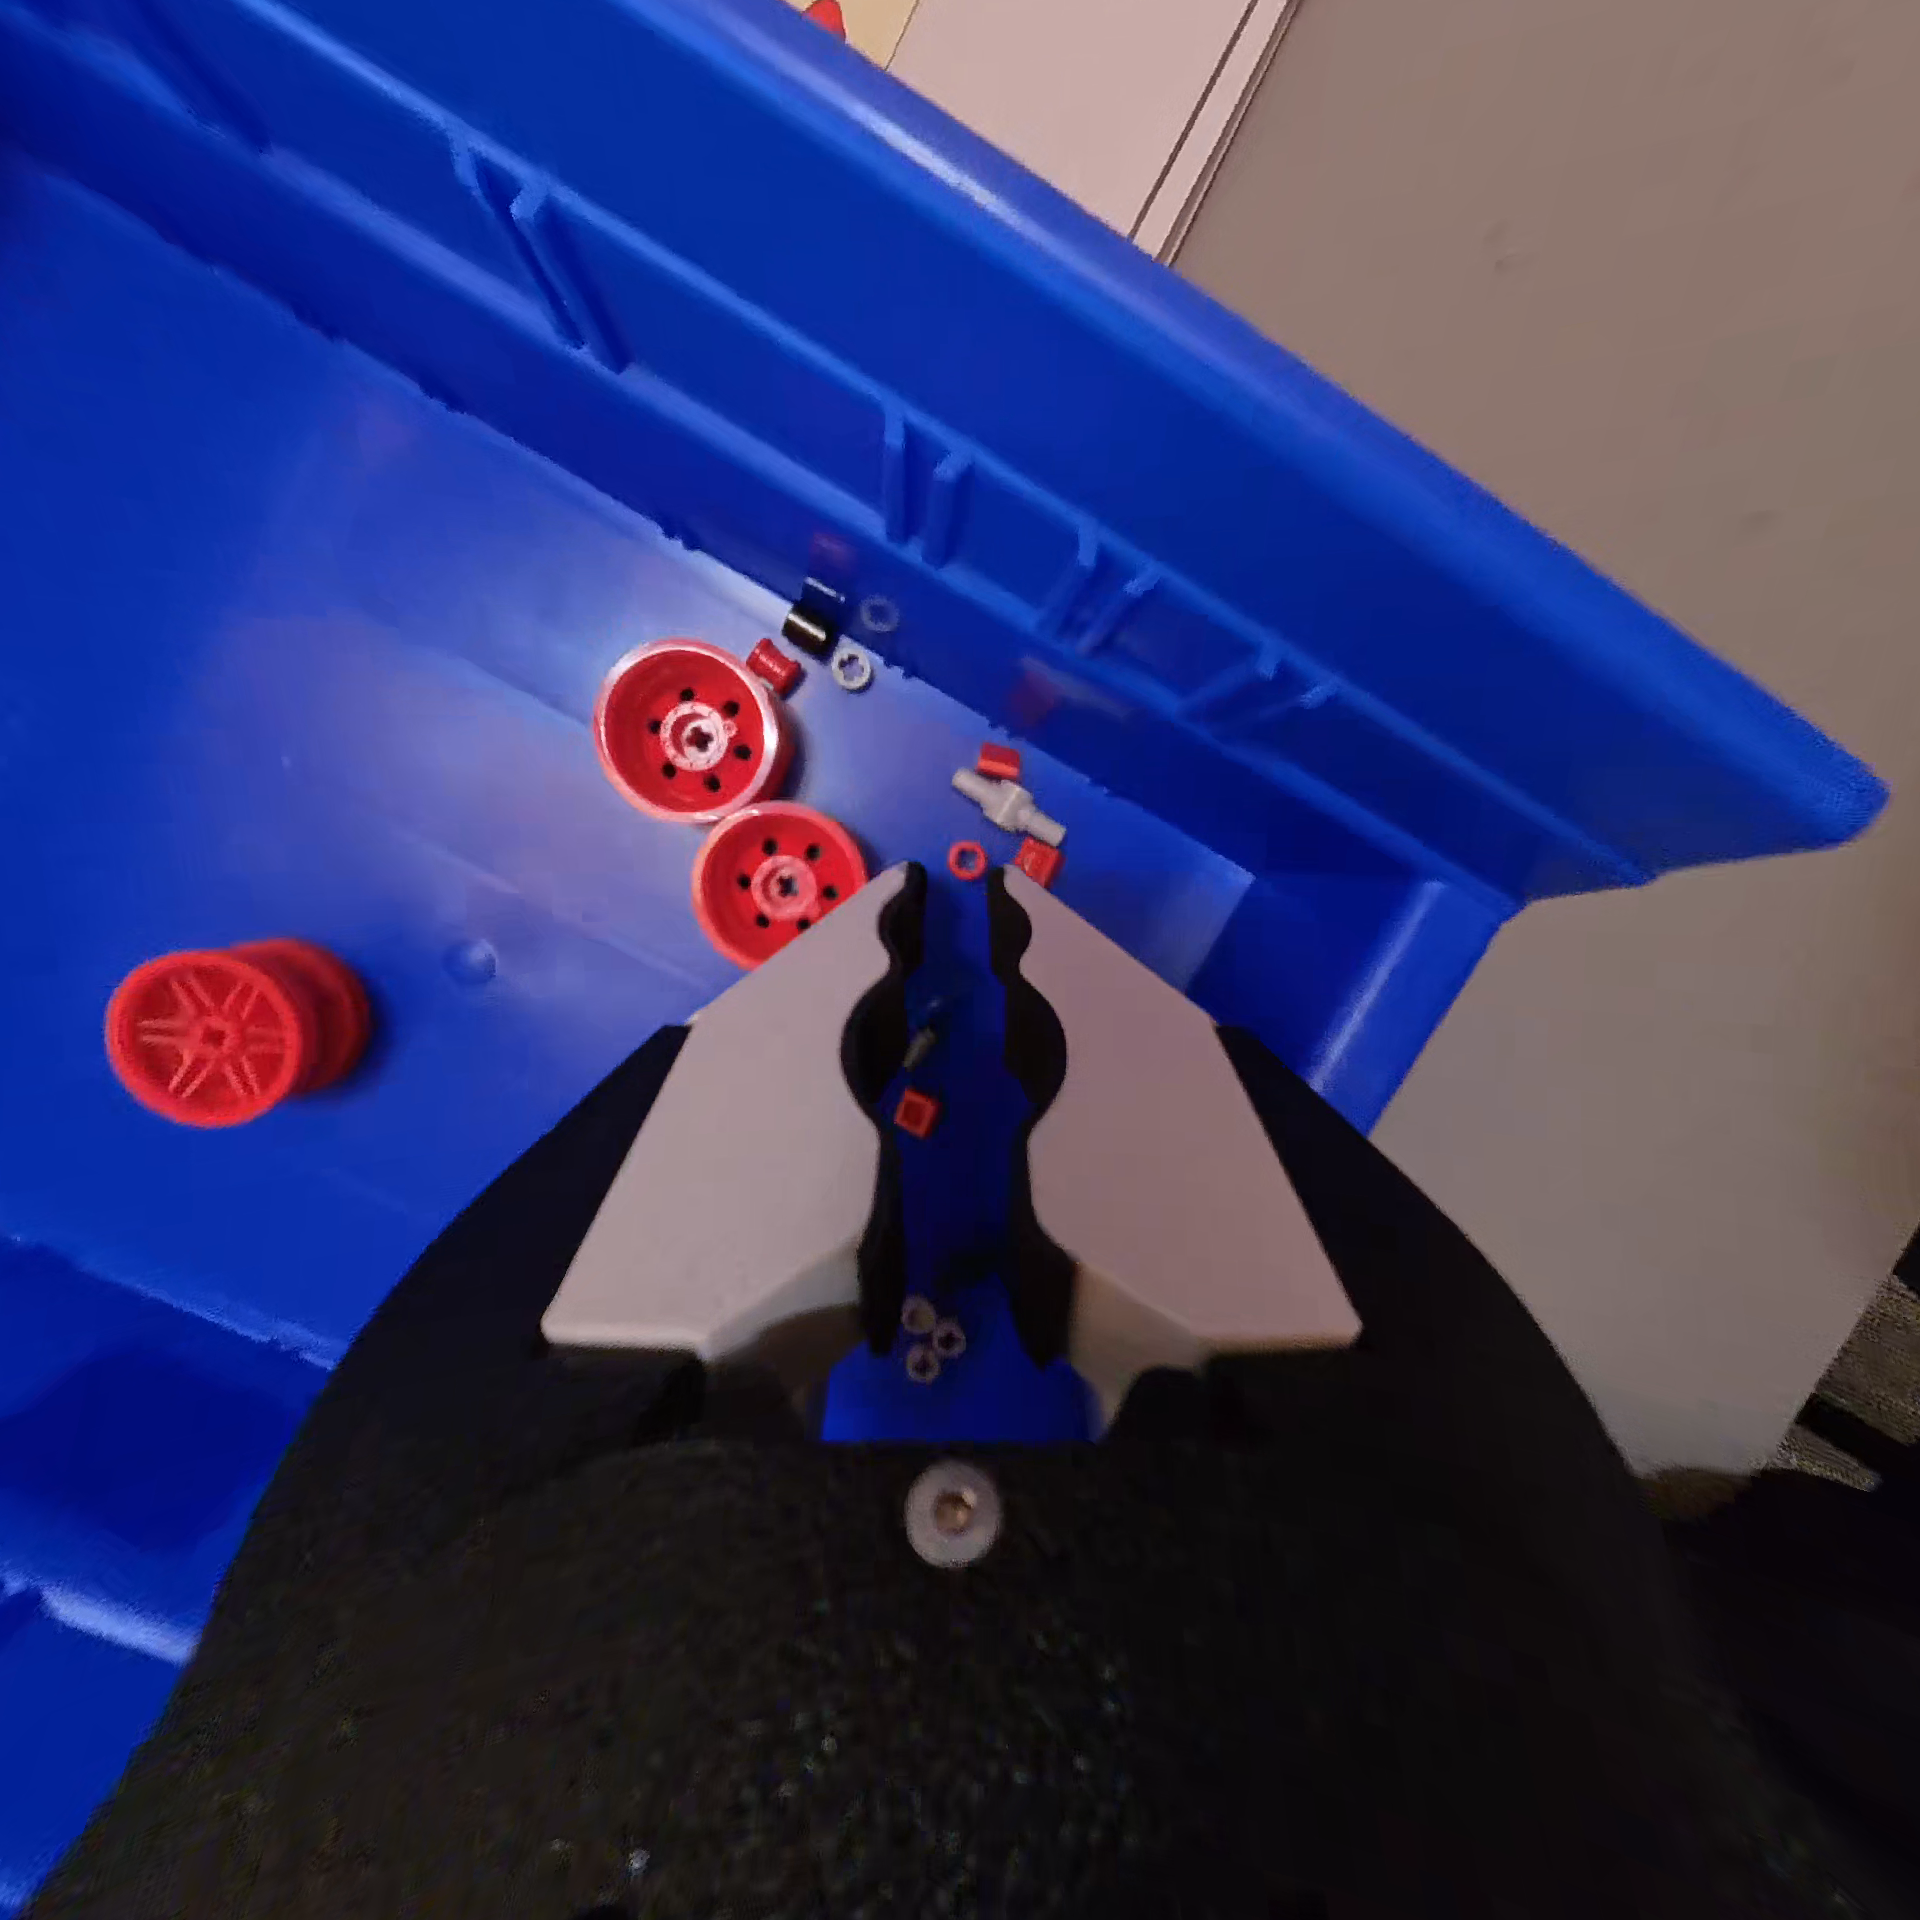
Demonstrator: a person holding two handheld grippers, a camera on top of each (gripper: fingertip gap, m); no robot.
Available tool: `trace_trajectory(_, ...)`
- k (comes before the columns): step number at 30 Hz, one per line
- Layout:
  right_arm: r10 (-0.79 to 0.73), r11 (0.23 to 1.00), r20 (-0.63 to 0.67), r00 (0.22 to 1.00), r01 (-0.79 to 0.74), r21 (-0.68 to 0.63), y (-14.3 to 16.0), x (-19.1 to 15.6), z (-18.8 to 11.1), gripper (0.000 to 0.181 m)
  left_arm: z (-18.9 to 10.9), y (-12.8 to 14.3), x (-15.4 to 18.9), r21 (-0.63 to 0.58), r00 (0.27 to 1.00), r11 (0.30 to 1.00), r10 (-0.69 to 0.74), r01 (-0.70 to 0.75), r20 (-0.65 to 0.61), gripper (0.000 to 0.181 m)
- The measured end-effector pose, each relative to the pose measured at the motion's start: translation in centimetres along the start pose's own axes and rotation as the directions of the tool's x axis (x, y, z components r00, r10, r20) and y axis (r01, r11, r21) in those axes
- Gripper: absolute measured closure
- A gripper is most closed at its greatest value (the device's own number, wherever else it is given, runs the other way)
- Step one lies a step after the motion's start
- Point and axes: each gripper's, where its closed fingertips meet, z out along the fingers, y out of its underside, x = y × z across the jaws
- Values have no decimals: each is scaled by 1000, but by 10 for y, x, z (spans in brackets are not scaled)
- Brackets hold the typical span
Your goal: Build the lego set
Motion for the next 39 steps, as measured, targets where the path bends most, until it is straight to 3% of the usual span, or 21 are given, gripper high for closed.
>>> trace_trajectory(8, 1, 1000, -13, 1000, -1, -1, -1, 3, 2, 167, 7, 1, -2, -38, 996, 996, 79, -78, 32, 166)
trace_trajectory(13, -9, 1000, -12, 1000, 9, -1, -1, 2, 2, 165, -1, -15, -5, 36, 993, 995, 95, -97, 69, 167)
trace_trajectory(30, -32, 999, -32, 999, 32, 1, -1, 2, 1, 160, 21, -28, -11, 87, 985, 982, 163, -167, 52, 169)
trace_trajectory(34, -27, 1000, -30, 999, 27, 0, -1, 2, 1, 159, 19, -25, -13, 92, 988, 985, 140, -145, 62, 174)
trace_trajectory(39, -22, 1000, -31, 999, 22, 0, -1, 3, 1, 158, -1, -27, -19, 139, 975, 977, 138, -164, 176, 174)
